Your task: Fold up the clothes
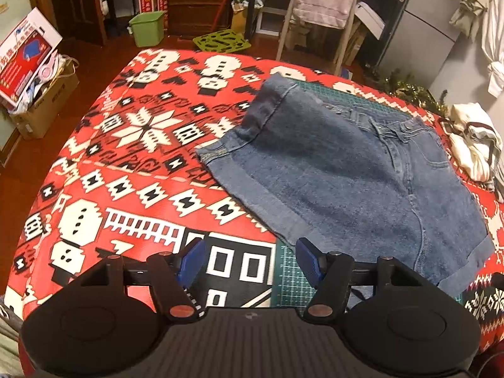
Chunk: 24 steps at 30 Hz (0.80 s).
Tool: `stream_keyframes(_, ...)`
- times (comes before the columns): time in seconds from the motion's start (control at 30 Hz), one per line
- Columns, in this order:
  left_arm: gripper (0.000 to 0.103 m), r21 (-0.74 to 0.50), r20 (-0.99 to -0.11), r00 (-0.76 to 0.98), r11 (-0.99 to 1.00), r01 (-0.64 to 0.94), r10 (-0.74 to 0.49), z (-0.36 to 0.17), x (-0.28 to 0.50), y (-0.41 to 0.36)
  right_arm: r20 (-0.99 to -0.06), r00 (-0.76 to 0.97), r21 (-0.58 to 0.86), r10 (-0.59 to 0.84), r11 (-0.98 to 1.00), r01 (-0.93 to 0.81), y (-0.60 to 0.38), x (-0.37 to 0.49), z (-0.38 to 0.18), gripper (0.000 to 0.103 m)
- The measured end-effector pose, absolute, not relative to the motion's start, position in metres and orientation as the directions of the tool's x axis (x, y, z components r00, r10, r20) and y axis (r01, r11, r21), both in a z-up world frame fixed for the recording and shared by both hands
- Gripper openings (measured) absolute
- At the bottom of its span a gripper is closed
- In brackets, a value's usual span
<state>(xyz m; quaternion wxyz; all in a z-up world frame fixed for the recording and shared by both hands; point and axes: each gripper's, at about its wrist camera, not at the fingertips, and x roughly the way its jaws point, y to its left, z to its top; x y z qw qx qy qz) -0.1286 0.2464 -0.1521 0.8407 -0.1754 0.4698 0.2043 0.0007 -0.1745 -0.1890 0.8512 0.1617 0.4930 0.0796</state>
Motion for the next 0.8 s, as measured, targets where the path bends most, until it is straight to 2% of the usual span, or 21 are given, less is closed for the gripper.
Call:
stream_keyframes(0.07, 0.057, -0.115, -0.865, 0.472, 0.847, -0.519, 0.172, -0.158, -0.13, 0.253, -0.813, 0.498, 0.337, 0.3, 0.942, -0.018, -0.169, -0.003, -0.183, 0.012)
stream_keyframes(0.23, 0.055, -0.218, -0.852, 0.511, 0.812, -0.541, 0.111, -0.172, -0.123, 0.273, -0.813, 0.487, 0.325, 0.319, 0.943, -0.076, -0.154, -0.014, -0.174, 0.014)
stream_keyframes(0.4, 0.046, -0.322, -0.832, 0.552, 0.762, -0.562, 0.056, -0.186, -0.111, 0.295, -0.813, 0.482, 0.318, 0.328, 0.942, -0.107, -0.144, -0.02, -0.168, 0.018)
stream_keyframes(0.47, 0.039, -0.302, -0.835, 0.545, 0.762, -0.572, 0.078, -0.19, -0.102, 0.301, -0.813, 0.48, 0.315, 0.33, 0.942, -0.116, -0.142, -0.021, -0.165, 0.019)
stream_keyframes(0.6, 0.038, -0.151, -0.822, 0.519, 0.791, -0.593, 0.233, -0.189, -0.086, 0.307, -0.811, 0.481, 0.308, 0.332, 0.942, -0.131, -0.141, -0.025, -0.16, 0.021)
stream_keyframes(0.7, 0.036, -0.153, -0.814, 0.527, 0.786, -0.599, 0.243, -0.194, -0.08, 0.325, -0.817, 0.475, 0.3, 0.327, 0.944, -0.134, -0.141, -0.029, -0.16, 0.021)
stream_keyframes(0.77, 0.024, -0.187, -0.815, 0.536, 0.776, -0.603, 0.22, -0.199, -0.075, 0.34, -0.821, 0.47, 0.294, 0.323, 0.946, -0.136, -0.141, -0.031, -0.16, 0.021)
stream_keyframes(0.8, 0.021, -0.201, -0.819, 0.536, 0.773, -0.602, 0.205, -0.201, -0.072, 0.345, -0.824, 0.467, 0.291, 0.321, 0.947, -0.137, -0.14, -0.032, -0.16, 0.021)
